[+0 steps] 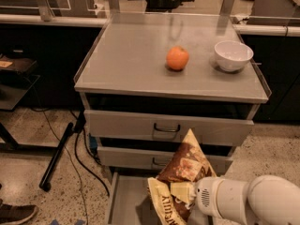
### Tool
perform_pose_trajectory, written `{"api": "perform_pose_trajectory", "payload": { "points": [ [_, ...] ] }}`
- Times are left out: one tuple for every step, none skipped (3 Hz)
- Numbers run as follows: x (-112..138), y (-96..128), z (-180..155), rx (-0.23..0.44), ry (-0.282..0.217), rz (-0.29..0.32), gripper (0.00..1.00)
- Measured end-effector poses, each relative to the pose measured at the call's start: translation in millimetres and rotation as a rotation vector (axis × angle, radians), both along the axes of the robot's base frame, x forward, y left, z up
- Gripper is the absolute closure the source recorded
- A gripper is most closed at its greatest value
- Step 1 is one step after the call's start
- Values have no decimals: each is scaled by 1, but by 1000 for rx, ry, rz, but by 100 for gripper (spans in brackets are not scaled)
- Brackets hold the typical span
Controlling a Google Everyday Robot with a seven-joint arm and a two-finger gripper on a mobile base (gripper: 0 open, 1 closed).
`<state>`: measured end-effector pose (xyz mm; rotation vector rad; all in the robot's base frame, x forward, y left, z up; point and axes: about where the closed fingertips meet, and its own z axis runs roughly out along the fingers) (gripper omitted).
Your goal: Pick brown chip bag from bottom drawer and place on counter
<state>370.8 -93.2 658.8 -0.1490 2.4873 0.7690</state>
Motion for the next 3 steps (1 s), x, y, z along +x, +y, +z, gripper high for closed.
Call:
{"api": "perform_pose_trajectory", "payload": {
  "points": [
    [-4, 37, 66, 18, -103, 124, 100],
    [-19, 80, 115, 45, -171, 265, 100],
    [-22, 84, 116, 43, -169, 281, 100]
  ]
}}
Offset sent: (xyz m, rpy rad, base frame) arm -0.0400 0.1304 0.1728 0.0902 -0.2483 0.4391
